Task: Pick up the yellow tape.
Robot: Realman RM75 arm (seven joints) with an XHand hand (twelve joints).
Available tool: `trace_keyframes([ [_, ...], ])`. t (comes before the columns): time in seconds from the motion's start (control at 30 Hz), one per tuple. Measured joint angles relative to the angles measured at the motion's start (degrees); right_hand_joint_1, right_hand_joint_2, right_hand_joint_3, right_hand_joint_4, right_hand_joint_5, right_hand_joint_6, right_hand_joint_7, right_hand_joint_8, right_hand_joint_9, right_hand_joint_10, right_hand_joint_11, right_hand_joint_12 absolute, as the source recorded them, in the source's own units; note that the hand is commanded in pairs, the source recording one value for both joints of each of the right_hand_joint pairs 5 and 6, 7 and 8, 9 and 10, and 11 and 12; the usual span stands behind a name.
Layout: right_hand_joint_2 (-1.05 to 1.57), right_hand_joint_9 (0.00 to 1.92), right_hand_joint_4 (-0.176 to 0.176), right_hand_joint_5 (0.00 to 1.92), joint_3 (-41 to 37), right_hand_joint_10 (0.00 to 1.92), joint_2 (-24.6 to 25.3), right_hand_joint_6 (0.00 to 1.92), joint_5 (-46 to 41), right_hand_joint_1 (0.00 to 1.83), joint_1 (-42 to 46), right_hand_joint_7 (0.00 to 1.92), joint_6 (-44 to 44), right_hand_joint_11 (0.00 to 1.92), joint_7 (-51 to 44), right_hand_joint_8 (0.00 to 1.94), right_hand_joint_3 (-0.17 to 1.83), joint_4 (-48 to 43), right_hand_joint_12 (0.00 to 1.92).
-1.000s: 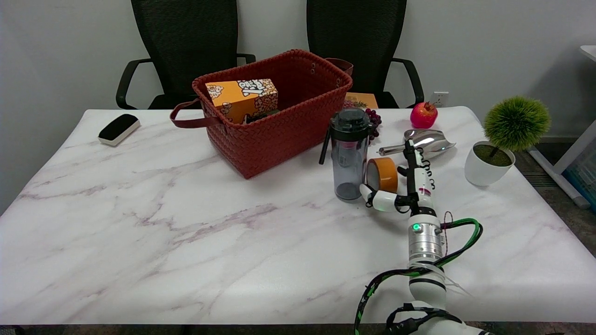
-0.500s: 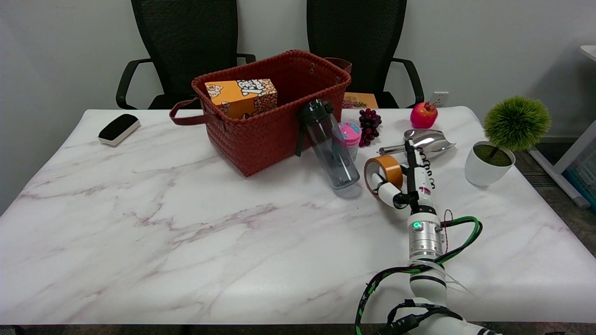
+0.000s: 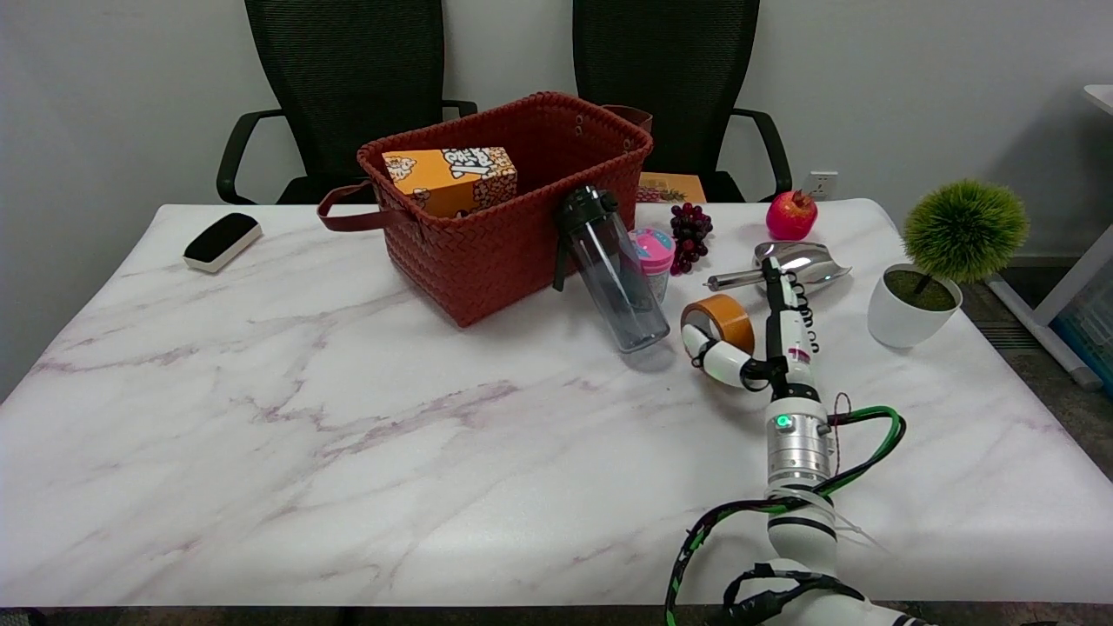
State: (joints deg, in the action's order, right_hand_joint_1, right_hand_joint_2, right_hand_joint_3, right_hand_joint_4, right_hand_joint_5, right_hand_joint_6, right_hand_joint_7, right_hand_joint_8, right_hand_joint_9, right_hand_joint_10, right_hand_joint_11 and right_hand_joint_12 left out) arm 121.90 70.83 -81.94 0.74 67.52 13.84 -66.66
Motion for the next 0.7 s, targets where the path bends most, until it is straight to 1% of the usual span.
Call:
trace_keyframes([
  [0.17, 0.47, 0.01, 0.0, 0.08, 0.4, 0.01, 0.0, 0.08, 0.7, 1.19, 0.2, 0.03, 1.2, 0.0, 0.6, 0.03, 0.27, 0.0, 0.0],
  [0.43, 0.39, 0.01, 0.0, 0.08, 1.1, 0.01, -0.5, 0.08, 1.3, 1.19, 0.4, 0.03, 2.4, 0.01, 1.5, 0.03, 0.24, -0.1, 0.01],
  [0.5, 0.24, 0.01, 0.0, 0.1, 1.3, 0.01, -0.6, 0.1, 1.4, 1.22, 0.4, 0.03, 2.6, 0.0, 1.6, 0.03, 0.28, -0.1, 0.0],
  [0.53, 0.14, 0.01, 0.0, 0.11, 1.3, 0.01, -0.6, 0.11, 1.5, 1.22, 0.5, 0.09, 2.7, 0.01, 1.7, 0.09, 0.33, -0.1, 0.01],
  [0.63, 0.05, 0.01, 0.0, 0.11, 1.5, 0.01, -0.8, 0.11, 1.5, 1.22, 0.5, 0.2, 2.9, 0.13, 1.9, 0.2, 0.38, -0.1, 0.13],
  [0.7, 0.01, 0.01, 0.0, 0.12, 1.6, 0.01, -0.8, 0.12, 1.6, 1.23, 0.5, 0.24, 2.9, 0.26, 2.0, 0.24, 0.38, 0.0, 0.26],
])
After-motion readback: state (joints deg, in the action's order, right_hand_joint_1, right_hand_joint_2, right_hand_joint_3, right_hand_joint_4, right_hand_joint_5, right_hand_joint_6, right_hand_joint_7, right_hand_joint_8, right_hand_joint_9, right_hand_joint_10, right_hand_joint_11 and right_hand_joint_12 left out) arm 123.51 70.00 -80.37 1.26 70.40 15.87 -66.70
